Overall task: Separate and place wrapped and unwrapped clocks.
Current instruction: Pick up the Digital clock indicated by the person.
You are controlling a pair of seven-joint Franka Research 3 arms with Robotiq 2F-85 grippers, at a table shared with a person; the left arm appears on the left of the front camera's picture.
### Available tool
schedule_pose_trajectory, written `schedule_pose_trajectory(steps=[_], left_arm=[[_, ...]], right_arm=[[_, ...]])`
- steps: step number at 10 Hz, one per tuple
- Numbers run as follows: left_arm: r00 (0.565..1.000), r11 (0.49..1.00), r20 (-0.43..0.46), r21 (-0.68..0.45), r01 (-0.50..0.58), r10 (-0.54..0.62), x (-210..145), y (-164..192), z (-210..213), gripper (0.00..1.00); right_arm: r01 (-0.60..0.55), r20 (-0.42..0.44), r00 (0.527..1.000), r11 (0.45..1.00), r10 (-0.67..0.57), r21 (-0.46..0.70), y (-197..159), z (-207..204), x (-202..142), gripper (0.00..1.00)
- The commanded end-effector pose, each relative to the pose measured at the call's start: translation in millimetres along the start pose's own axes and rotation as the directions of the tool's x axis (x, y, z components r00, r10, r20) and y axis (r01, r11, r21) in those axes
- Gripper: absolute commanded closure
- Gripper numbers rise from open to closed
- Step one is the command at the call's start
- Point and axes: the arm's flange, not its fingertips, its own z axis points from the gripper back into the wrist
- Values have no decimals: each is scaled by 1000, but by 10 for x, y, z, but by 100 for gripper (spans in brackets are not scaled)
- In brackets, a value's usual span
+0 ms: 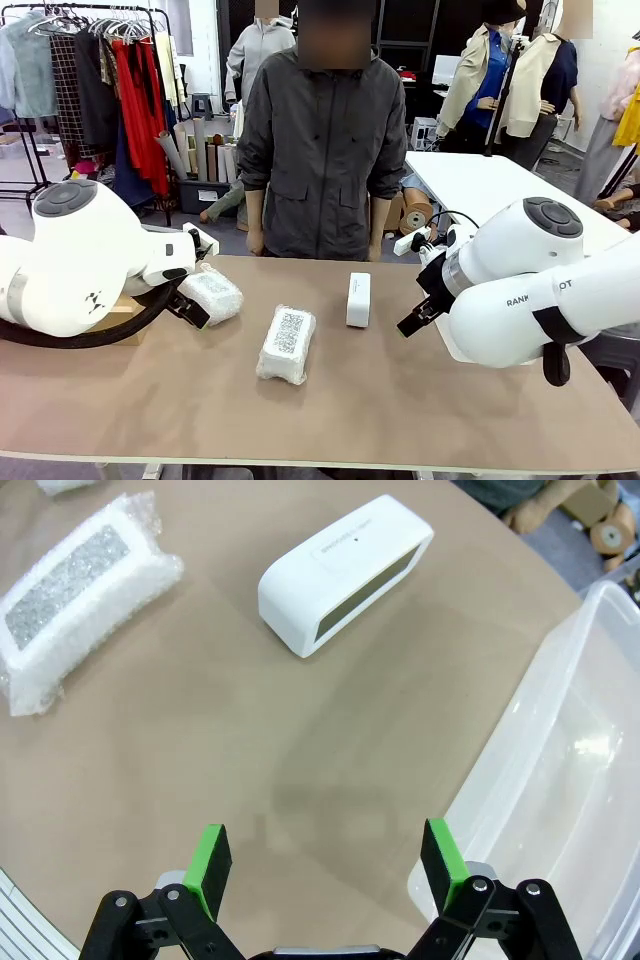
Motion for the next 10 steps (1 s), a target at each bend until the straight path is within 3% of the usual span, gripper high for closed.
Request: schedule_pose_trajectory(steps=[1, 10], left_arm=[[1000, 1000, 0, 0, -1, 1, -1, 6, 1, 0], [1000, 1000, 0, 0, 0, 0, 0, 0, 0, 0]], right_arm=[[1, 0, 1000, 1000, -1, 0, -1, 1, 0, 0], [-2, 5, 1000, 1000, 2, -1, 1, 24, 16, 0]])
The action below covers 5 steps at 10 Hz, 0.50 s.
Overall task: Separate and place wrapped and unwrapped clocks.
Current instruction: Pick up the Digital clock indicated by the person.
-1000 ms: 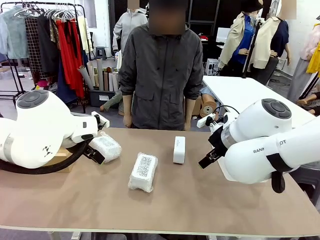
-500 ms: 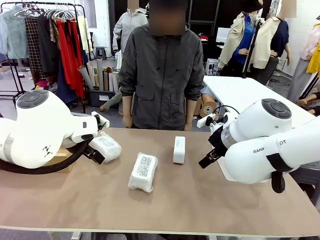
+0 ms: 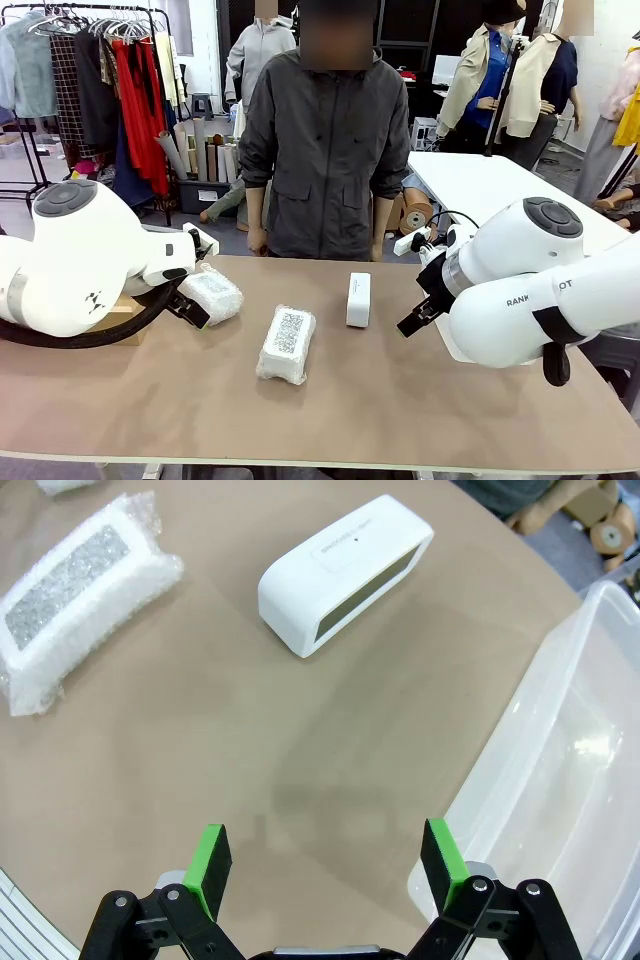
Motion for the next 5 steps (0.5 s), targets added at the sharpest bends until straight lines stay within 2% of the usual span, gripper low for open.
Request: schedule_pose_trajectory(steps=[1, 3, 4, 5], left_arm=[[999, 998, -41, -67, 18, -21, -2, -6, 29, 0], [996, 991, -75, -133, 33, -43, 27, 43, 183, 0], [998, 993, -47, -110, 32, -37, 52, 68, 270, 0], [998, 988, -36, -152, 37, -43, 67, 71, 362, 0]], right_arm=[[1, 10, 1000, 999, -1, 37, 12, 42, 26, 0], [-12, 8, 1000, 988, 10, 151, 42, 140, 58, 0], [-13, 22, 1000, 979, 8, 205, 45, 214, 79, 0], [-16, 19, 1000, 970, 12, 243, 42, 291, 89, 0]])
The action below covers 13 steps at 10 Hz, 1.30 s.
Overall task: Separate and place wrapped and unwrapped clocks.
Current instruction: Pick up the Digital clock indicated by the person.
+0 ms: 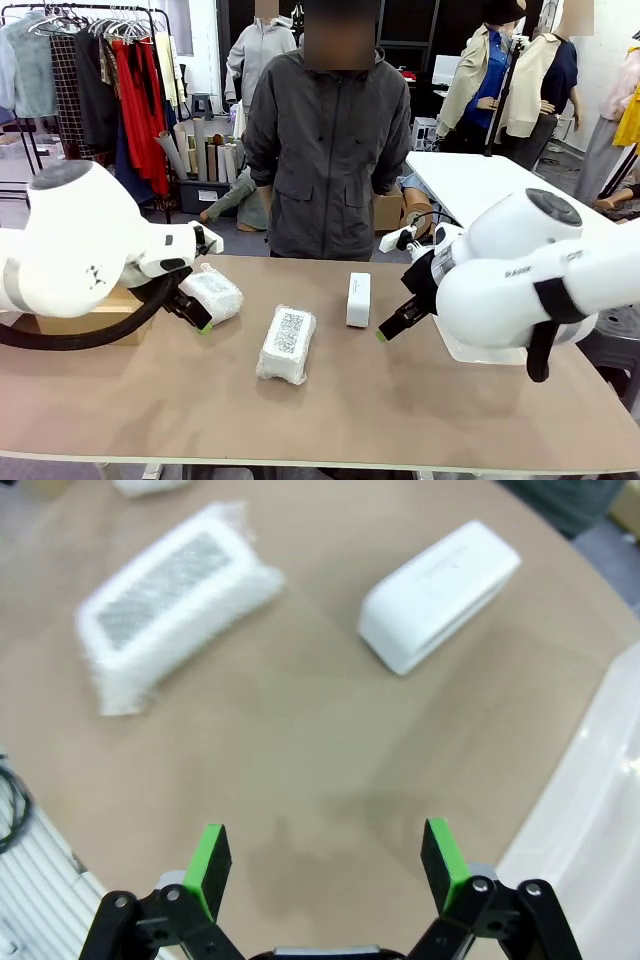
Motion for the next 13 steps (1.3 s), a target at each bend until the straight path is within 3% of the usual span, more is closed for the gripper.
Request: schedule_pose_trajectory(steps=[1, 4, 6, 9, 10, 11, 13], left_arm=[[999, 996, 12, -76, 43, -42, 2, 124, 233, 0], [967, 945, 16, -208, 253, -255, 97, 219, 467, 0], [922, 883, 97, -268, 386, -374, 173, 344, 580, 0], [875, 819, 171, -310, 484, -452, 244, 577, 682, 0], [910, 870, 134, -265, 415, -393, 246, 564, 692, 0], [889, 849, 142, -264, 457, -435, 212, 459, 725, 0], [889, 849, 142, -264, 457, -435, 212, 459, 725, 0]], right_arm=[[-47, -4, 999, 993, 48, 108, -267, 246, -3, 0], [-105, -10, 994, 969, 110, 224, -390, 571, 112, 0], [-184, 26, 983, 949, 184, 257, -570, 803, 189, 0], [-276, 90, 961, 921, 261, 276, -809, 909, 247, 0], [-224, 116, 973, 947, 202, 232, -828, 887, 244, 0], [-257, 56, 966, 934, 251, 248, -683, 984, 224, 0], [-257, 56, 966, 934, 251, 248, -683, 984, 224, 0]])
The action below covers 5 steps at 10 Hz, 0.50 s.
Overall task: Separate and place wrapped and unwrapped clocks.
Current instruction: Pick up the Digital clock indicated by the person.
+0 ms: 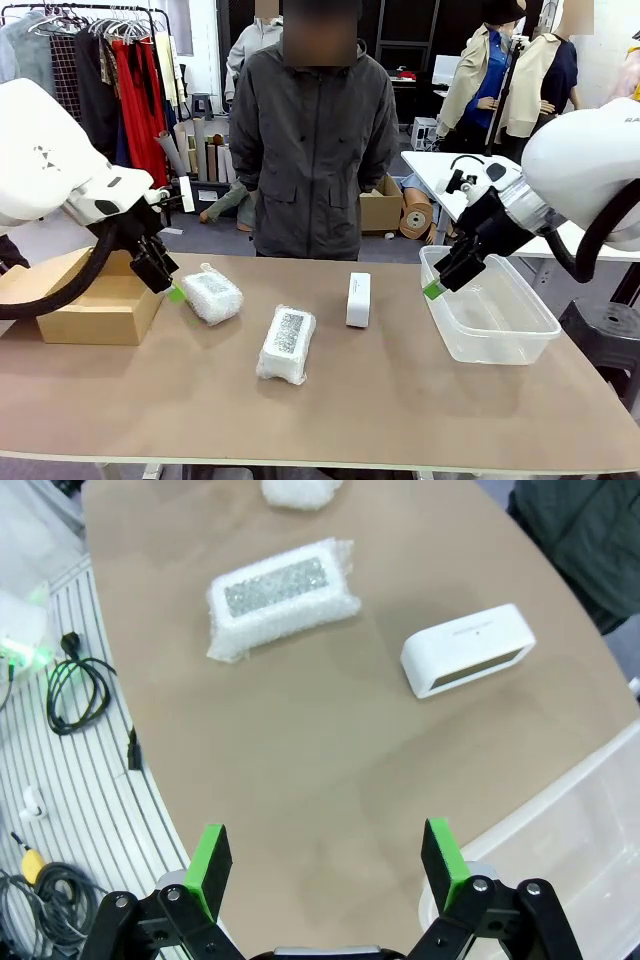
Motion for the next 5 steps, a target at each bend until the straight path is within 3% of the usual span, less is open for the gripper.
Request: schedule_pose_trajectory(steps=[1, 2, 3, 5], left_arm=[[1000, 1000, 16, -9, 6, -6, -12, -18, 1, 0], [1000, 1000, 0, 0, 0, 0, 0, 0, 0, 0], [998, 997, -25, -41, 59, -60, 32, 84, 17, 0], [980, 973, -13, -121, 195, -198, 98, 293, 169, 0]], right_arm=[[0, 8, 1000, 1000, 0, 13, 10, 8, 8, 0], [0, 8, 1000, 1000, 0, 13, 10, 8, 8, 0], [-6, -6, 1000, 1000, 6, -1, 26, -10, 16, 0], [-128, 118, 986, 988, 118, 85, -196, 48, 159, 0]])
